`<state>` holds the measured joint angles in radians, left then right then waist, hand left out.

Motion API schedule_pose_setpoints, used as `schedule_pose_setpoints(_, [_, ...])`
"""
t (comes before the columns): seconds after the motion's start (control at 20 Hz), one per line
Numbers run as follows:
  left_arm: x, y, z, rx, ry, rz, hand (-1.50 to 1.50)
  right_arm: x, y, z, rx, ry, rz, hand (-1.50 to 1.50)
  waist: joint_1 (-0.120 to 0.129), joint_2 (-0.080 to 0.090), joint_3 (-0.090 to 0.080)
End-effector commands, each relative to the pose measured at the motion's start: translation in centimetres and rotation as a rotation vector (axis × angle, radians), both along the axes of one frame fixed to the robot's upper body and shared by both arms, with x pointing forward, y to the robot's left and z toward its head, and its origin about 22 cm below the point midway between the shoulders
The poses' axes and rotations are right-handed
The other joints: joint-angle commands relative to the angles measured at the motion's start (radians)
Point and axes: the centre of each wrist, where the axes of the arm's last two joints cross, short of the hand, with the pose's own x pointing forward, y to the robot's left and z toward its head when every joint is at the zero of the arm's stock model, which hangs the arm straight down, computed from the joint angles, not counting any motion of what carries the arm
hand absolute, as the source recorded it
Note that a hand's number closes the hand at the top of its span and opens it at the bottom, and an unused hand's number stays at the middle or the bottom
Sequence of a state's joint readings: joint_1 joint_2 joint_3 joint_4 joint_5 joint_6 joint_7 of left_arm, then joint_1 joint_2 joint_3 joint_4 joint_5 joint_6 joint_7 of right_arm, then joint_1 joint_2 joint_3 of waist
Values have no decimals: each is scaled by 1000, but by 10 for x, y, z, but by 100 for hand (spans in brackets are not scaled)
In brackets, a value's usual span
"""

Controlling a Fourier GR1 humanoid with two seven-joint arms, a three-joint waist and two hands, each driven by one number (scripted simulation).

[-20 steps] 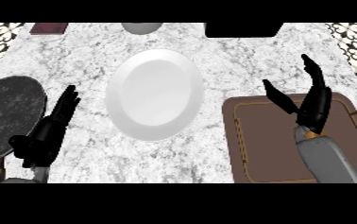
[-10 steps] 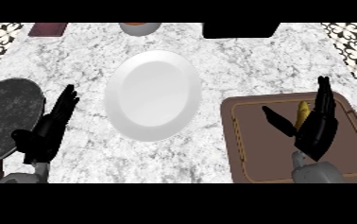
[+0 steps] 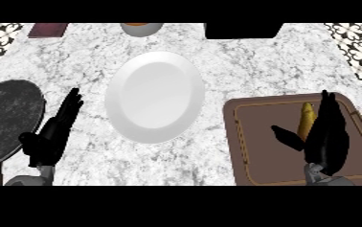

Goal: Pick the pear from the tray and place it in the plate

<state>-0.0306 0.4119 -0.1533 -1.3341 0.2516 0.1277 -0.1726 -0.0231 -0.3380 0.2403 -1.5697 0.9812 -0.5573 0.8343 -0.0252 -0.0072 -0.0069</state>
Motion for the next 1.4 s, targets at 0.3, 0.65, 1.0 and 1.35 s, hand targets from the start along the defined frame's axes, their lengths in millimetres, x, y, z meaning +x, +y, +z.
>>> schedule_pose_setpoints(0.3, [5, -5, 6, -8, -5, -20, 0, 9, 21, 56, 22, 280, -163, -150, 29, 6, 6])
schedule_pose_setpoints(0.65, [14, -5, 9, 17, -22, -12, 0, -6, 5, 62, 9, 405, -211, -150, 18, 6, 6])
schedule_pose_setpoints(1.0, [20, -16, 17, -4, -5, -29, 0, 14, -13, 30, 50, 421, -198, -150, 27, 7, 7])
schedule_pose_setpoints(1.35, [4, -20, -5, -25, 12, -24, 0, 19, -21, 39, 5, 468, -242, -150, 25, 7, 7])
